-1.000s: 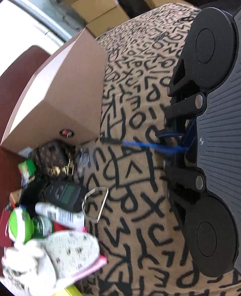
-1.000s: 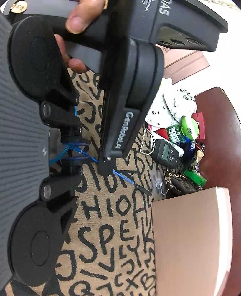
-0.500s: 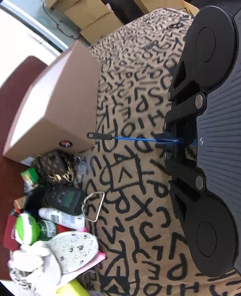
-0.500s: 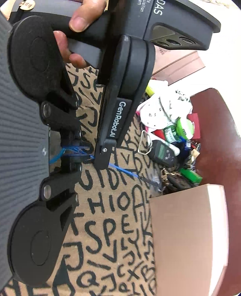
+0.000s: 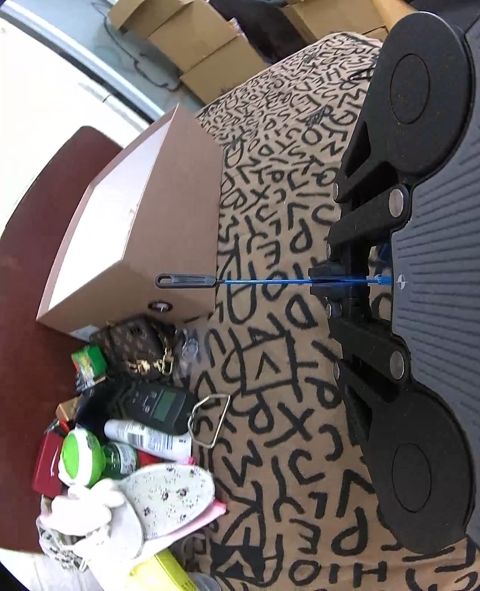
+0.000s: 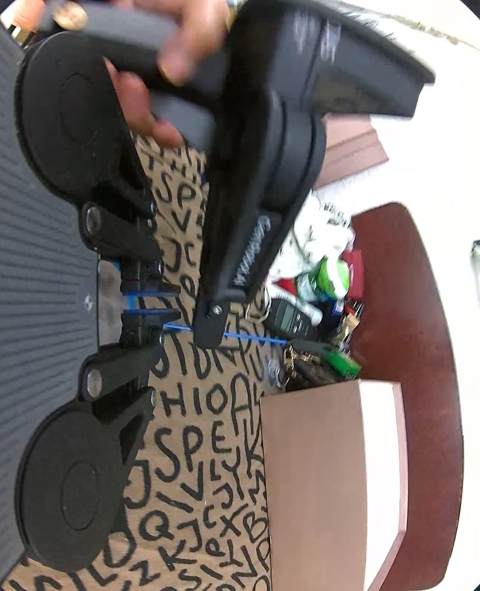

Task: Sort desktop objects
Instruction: 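Lift the net by its handle and carry it over the brown box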

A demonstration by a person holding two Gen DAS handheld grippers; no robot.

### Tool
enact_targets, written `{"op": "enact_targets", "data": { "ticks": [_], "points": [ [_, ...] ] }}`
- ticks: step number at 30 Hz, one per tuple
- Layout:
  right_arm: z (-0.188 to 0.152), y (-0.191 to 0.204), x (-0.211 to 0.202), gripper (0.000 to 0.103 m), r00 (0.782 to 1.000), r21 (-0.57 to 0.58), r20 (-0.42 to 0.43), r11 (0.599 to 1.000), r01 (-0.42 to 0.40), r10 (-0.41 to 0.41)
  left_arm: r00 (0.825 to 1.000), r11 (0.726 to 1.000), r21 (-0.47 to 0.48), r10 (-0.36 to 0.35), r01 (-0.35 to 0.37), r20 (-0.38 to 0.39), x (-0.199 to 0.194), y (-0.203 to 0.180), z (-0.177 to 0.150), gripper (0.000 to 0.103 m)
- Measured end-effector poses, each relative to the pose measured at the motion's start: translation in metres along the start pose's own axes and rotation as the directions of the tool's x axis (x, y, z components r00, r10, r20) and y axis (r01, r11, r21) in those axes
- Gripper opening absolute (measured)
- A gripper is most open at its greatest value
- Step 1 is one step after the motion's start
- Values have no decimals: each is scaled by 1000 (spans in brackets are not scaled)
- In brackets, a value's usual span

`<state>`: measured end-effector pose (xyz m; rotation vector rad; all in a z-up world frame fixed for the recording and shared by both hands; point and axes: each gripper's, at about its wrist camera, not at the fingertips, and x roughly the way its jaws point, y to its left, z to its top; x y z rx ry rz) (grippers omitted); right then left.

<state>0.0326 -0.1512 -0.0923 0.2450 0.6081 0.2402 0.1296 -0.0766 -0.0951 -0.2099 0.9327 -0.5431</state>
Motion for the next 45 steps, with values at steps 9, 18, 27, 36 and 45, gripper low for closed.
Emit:
{"op": "enact_targets", "data": {
  "ticks": [9, 18, 27, 36, 45],
  "points": [
    [5, -4, 15, 34, 998, 24, -14, 998, 55, -55, 999, 999, 42, -32, 31, 26, -12, -15, 0, 0],
    [36, -7, -3, 7, 998, -33, 48, 998, 53, -52, 986, 994, 80, -83, 71, 148, -39, -48, 40, 0],
    [120, -36, -33, 6, 975, -68, 214, 995, 77, -61, 944, 981, 129, -177, 145, 280, -45, -95, 124, 0],
    [207, -88, -5, 6, 955, -163, 283, 976, 143, -93, 908, 971, 91, -240, 222, 344, -3, -110, 214, 0],
    [234, -154, 47, 6, 965, -156, 243, 978, 141, -101, 942, 979, 41, -203, 199, 268, 90, -83, 248, 0]
  ]
}}
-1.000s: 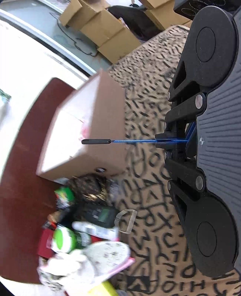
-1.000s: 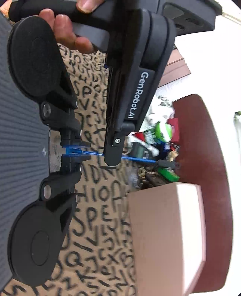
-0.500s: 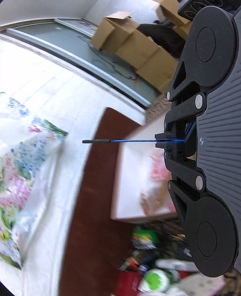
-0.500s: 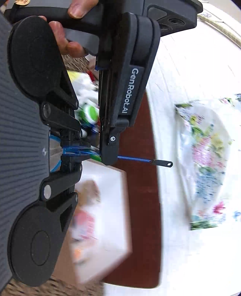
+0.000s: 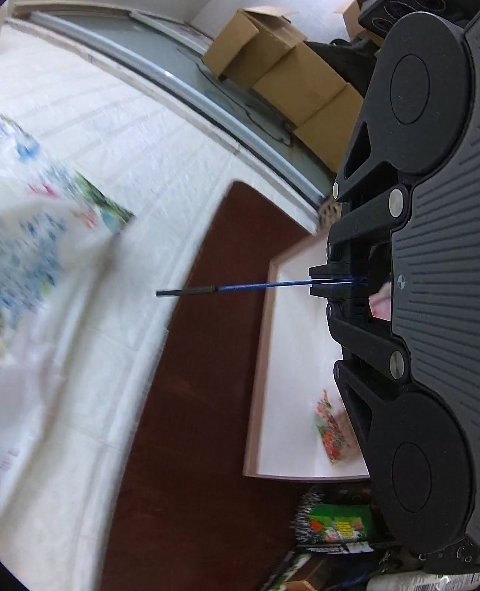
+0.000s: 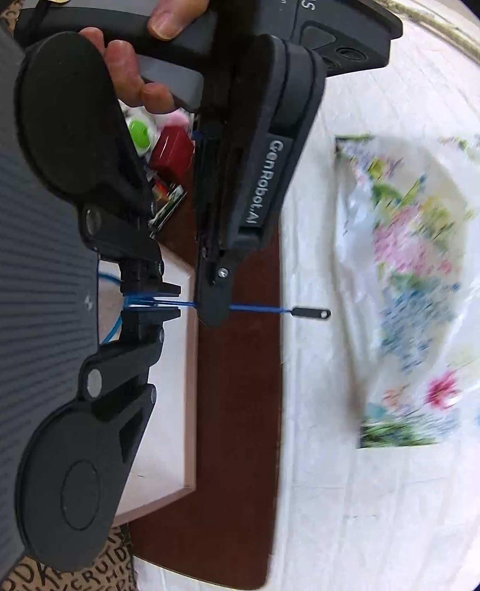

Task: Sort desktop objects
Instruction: 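Lift the net by its handle and carry it over the brown box, then lower the net into the box and open the left gripper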

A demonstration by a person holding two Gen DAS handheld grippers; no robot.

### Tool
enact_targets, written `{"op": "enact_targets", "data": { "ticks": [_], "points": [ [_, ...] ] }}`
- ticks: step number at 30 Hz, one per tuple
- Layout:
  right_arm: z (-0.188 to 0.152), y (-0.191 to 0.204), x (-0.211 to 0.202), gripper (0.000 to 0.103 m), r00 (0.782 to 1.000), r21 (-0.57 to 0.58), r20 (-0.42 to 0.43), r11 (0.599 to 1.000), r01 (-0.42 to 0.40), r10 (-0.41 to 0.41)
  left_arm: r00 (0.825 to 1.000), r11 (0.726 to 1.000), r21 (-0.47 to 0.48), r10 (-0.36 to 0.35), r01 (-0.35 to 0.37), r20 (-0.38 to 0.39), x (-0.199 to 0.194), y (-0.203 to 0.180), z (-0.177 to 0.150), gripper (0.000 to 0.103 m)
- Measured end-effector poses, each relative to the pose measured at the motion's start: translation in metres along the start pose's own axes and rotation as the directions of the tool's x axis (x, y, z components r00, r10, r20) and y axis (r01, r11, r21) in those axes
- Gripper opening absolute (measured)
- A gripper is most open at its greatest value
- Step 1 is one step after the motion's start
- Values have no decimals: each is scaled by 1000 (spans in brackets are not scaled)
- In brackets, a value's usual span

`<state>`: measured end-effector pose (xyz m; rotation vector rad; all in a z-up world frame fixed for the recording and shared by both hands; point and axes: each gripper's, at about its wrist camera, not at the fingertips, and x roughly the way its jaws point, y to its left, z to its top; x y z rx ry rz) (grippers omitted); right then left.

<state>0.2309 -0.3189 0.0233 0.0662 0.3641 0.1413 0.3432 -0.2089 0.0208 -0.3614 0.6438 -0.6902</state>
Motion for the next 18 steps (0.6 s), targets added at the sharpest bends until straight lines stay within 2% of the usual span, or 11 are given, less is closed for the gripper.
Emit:
{"op": "enact_targets", "data": {
  "ticks": [2, 5, 7, 8, 10, 11, 12, 13, 14, 16, 18],
  "points": [
    [-10, -11, 16, 6, 1000, 8, -29, 1000, 10, -10, 999, 999, -23, 30, -30, -30, 18, 16, -7, 2],
    [-23, -23, 37, 6, 996, 32, -86, 999, 34, -32, 995, 995, -48, 80, -83, -62, 34, 38, -16, 22],
    [-34, -26, 48, 6, 990, 33, -136, 998, 53, -48, 990, 992, -42, 118, -121, -80, 40, 46, -20, 26],
    [-39, -27, 52, 6, 986, 27, -156, 998, 56, -51, 987, 990, -31, 134, -137, -90, 42, 48, -21, 45],
    [-46, -26, 55, 8, 983, 25, -175, 998, 64, -59, 987, 991, 0, 132, -132, -96, 44, 47, -23, 64],
    [-49, -25, 56, 11, 983, 27, -176, 997, 66, -60, 988, 992, 25, 125, -123, -95, 41, 42, -23, 82],
    [-51, -25, 56, 17, 983, 29, -176, 998, 63, -56, 985, 989, 48, 147, -143, -93, 40, 38, -24, 91],
    [-52, -24, 55, 35, 982, 29, -178, 998, 63, -56, 982, 983, 70, 173, -168, -75, 38, 32, -25, 101],
    [-53, -21, 53, 60, 982, 24, -175, 997, 69, -64, 981, 978, 96, 188, -183, -48, 35, 27, -27, 103],
    [-53, -17, 50, 84, 984, 8, -159, 996, 88, -86, 982, 971, 158, 186, -182, -12, 28, 17, -31, 103],
    [-52, -13, 43, 92, 986, 3, -142, 996, 87, -86, 984, 964, 206, 175, -170, -10, 23, 8, -35, 103]
  ]
}}
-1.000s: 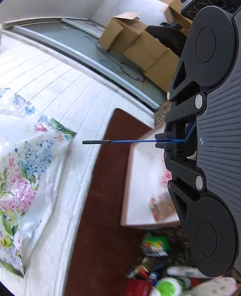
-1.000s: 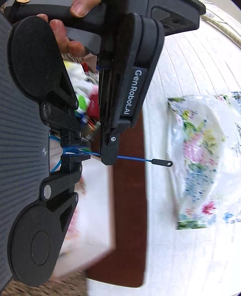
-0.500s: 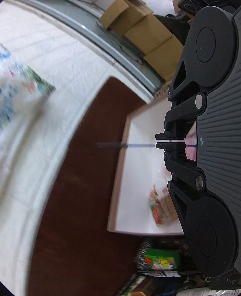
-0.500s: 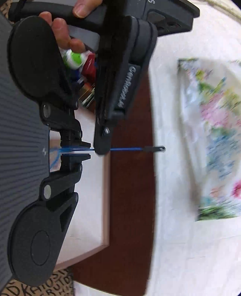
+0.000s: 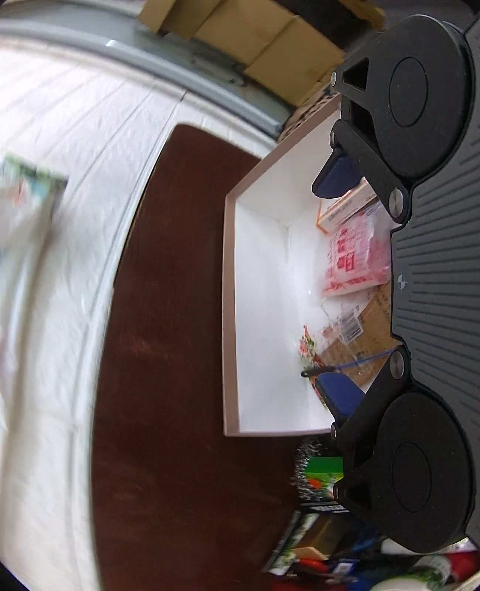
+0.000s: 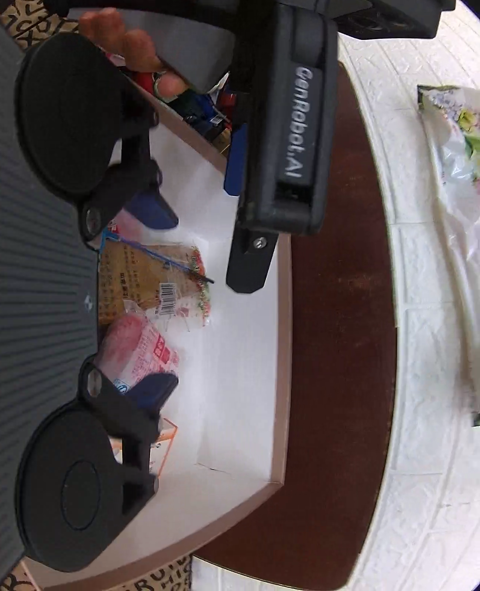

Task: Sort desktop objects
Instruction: 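Lower the net into the box and open the left gripper, then withdraw the left tool from the box toward the pile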

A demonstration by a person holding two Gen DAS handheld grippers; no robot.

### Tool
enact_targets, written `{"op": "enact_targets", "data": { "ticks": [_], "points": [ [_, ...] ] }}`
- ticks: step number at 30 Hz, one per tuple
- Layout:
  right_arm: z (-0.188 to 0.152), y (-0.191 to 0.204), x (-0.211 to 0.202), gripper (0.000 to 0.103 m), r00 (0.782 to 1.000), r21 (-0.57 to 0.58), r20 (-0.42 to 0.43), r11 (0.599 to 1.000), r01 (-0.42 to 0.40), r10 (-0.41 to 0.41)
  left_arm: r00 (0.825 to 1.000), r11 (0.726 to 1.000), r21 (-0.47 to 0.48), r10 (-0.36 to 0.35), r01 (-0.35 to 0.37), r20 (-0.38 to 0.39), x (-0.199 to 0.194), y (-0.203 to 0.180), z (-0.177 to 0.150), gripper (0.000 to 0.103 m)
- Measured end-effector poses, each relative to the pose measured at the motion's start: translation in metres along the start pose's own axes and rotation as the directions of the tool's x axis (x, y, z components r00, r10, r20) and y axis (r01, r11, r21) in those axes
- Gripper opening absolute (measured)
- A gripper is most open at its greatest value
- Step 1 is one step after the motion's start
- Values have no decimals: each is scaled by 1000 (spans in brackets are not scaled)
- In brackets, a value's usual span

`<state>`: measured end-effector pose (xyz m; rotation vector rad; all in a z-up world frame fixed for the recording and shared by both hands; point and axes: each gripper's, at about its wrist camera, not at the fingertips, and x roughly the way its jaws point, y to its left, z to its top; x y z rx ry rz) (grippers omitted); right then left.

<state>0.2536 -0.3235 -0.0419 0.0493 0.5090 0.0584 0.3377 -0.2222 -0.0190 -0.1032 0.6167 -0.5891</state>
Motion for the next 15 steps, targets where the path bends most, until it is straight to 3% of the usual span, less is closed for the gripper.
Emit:
{"op": "enact_targets", "data": {
  "ticks": [1, 2, 15],
  "points": [
    [0, 1, -2, 101, 1000, 1, -2, 1000, -5, 5, 1000, 1000, 14, -2, 2, -3, -3, -4, -1, 103],
    [1, 3, -5, 103, 1000, 3, -7, 1000, -10, 10, 1000, 1000, 21, -1, 1, -2, -7, -7, -3, 103],
    [-5, 22, -35, 103, 998, 18, -51, 999, 40, -39, 1000, 998, 62, 25, -25, 7, -51, -21, -26, 103]
  ]
}}
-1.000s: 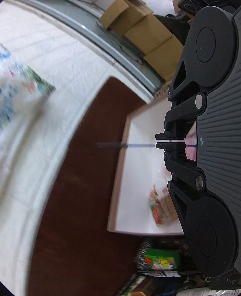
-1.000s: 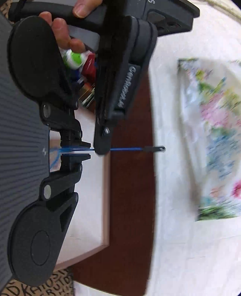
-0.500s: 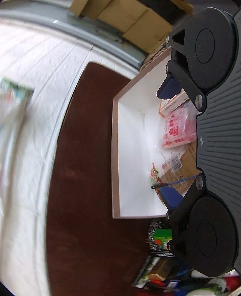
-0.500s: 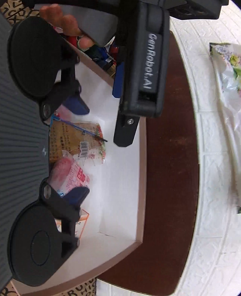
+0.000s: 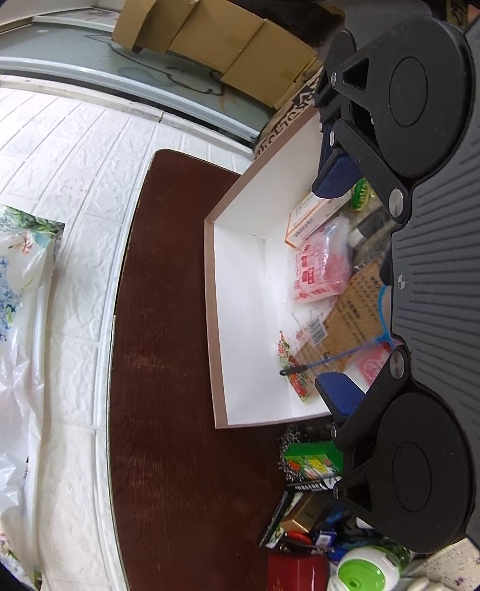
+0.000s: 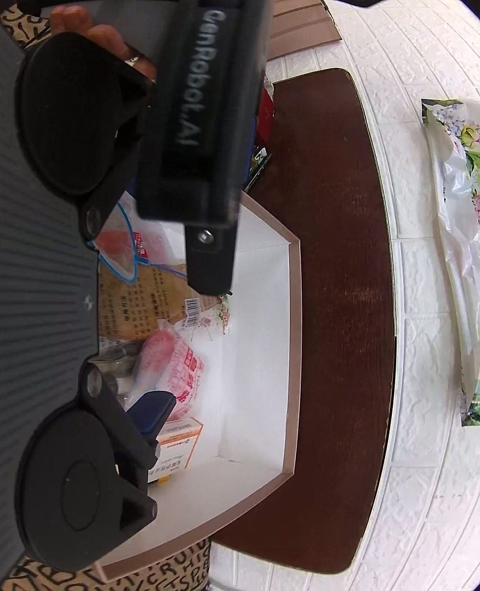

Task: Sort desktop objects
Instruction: 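Withdraw the left tool from the box toward the pile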

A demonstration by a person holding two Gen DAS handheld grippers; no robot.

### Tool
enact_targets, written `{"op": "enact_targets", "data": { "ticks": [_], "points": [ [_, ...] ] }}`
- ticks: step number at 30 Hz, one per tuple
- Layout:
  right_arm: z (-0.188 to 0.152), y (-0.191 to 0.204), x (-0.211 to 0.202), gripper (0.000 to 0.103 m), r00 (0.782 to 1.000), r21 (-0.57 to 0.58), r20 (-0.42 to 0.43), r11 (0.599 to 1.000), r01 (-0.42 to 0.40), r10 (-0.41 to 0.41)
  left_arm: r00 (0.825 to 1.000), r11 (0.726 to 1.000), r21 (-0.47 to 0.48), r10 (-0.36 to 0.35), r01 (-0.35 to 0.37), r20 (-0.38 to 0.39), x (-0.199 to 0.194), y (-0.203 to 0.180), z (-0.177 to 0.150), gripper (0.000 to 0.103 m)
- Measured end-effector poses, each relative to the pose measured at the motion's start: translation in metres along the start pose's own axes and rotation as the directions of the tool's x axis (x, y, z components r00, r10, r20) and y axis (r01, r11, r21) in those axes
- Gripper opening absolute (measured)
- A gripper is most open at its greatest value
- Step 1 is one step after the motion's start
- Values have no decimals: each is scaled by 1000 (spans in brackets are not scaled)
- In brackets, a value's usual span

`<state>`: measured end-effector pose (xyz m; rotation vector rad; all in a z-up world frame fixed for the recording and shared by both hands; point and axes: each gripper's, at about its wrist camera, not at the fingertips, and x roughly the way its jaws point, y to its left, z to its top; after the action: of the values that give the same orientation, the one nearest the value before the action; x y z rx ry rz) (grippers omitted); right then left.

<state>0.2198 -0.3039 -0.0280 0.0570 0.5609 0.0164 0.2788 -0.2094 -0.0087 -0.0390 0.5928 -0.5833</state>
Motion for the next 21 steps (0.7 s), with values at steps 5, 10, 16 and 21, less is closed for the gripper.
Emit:
{"op": "enact_targets", "data": {
  "ticks": [5, 10, 16, 21],
  "points": [
    [-3, 6, -13, 103, 1000, 25, -5, 1000, 9, -9, 1000, 1000, -10, -1, 1, 0, -19, 2, -8, 103],
    [-2, 17, -27, 103, 1000, 34, 3, 999, 19, -19, 1000, 1000, -22, 8, -8, 6, -40, 6, -18, 103],
    [-8, 39, -46, 103, 1000, 26, 18, 1000, 17, -17, 1000, 999, -49, 18, -17, 21, -70, 12, -32, 103],
    [-19, 63, -61, 103, 999, 32, 20, 999, 31, -32, 998, 995, -99, 33, -28, 47, -106, 24, -60, 103]
  ]
}}
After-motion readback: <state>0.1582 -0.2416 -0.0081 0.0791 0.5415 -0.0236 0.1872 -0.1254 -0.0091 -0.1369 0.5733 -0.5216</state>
